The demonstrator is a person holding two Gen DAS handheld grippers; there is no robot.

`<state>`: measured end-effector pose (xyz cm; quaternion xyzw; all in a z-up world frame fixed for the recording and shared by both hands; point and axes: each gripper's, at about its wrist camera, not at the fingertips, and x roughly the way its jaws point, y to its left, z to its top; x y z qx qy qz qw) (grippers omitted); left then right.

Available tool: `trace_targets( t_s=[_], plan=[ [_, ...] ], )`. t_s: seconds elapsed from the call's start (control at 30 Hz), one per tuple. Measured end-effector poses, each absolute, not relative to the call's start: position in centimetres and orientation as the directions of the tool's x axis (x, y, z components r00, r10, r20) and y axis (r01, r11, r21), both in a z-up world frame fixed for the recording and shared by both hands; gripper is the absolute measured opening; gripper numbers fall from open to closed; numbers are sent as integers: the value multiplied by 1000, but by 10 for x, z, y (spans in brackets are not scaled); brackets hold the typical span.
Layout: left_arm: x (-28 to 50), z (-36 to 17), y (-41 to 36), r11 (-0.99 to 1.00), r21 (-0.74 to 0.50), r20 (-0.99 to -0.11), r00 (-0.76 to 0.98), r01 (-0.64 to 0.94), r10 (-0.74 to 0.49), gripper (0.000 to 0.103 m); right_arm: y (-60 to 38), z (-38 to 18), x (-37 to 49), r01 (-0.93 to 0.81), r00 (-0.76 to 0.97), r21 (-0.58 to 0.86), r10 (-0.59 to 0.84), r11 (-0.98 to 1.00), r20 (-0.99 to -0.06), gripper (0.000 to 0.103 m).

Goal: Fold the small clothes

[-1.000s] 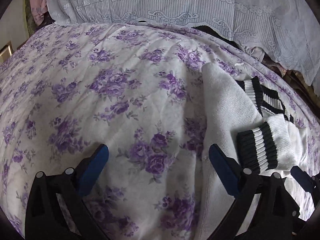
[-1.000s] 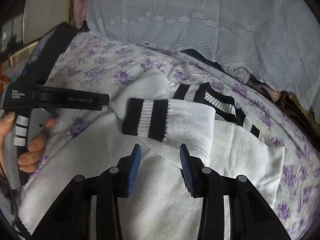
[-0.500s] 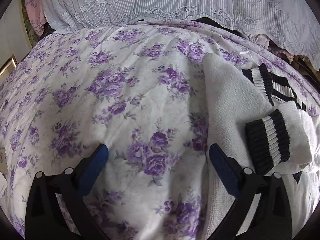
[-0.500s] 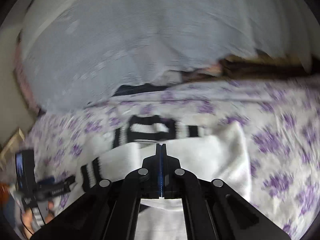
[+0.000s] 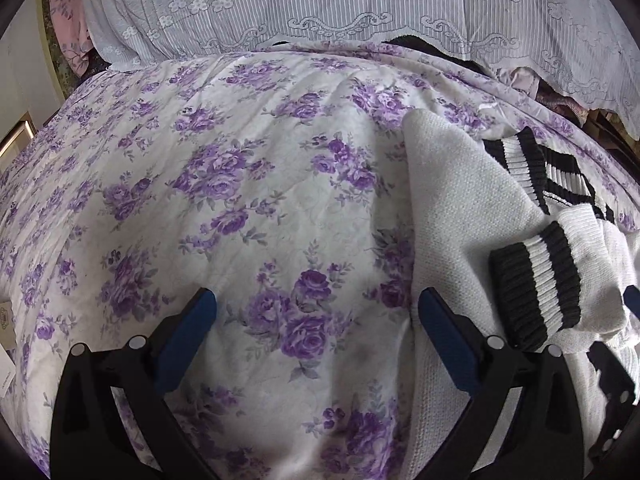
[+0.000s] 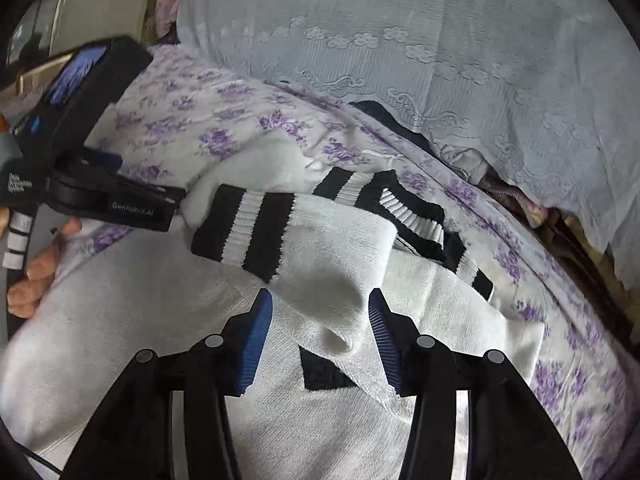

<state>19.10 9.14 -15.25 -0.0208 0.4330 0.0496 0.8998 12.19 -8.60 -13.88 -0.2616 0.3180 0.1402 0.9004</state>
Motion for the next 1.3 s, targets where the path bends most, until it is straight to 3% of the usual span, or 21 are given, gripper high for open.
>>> trace_targets(
  t_s=[0.2, 0.27, 0.43, 0.73, 0.83, 0.9, 0.97, 1.1, 1.2, 1.3],
  plan=[
    [195, -152, 90, 995, -6, -780, 623, -96, 55, 98, -40, -158, 125, -465, 776, -529, 38, 710, -630, 49],
    [195, -152, 91, 995, -13, -782, 621, -95, 49, 98, -36, -161, 132, -460, 766, -508, 36, 729, -642, 29],
    [197, -152, 92, 995, -20, -785, 618, -99, 46, 99, -59, -142, 136, -486, 705, -263, 195, 833, -682, 35],
    [198, -153, 93, 993, -33, -787, 615, -110, 42, 99, -47, -155, 132, -478, 732, -383, 118, 791, -671, 41],
    [198, -153, 93, 993, -32, -787, 616, -111, 43, 99, -46, -158, 144, -464, 722, -368, 103, 806, -684, 39],
    [199, -154, 93, 993, -32, -787, 616, -111, 43, 99, -49, -156, 150, -449, 719, -342, 107, 826, -687, 32],
    [199, -154, 93, 993, -31, -787, 616, -110, 44, 99, -60, -149, 152, -446, 700, -244, 165, 861, -695, 17],
    [199, -156, 92, 994, -21, -790, 610, -109, 50, 99, -113, -122, 147, -414, 668, 78, 361, 907, -651, 15],
    [201, -161, 82, 993, 58, -796, 596, -100, 106, 99, -164, -118, 151, -347, 611, 316, 469, 883, -638, 15],
    [201, -163, 76, 990, 107, -792, 593, -93, 141, 99, -193, -122, 147, -278, 636, 339, 437, 899, -637, 14]
  ],
)
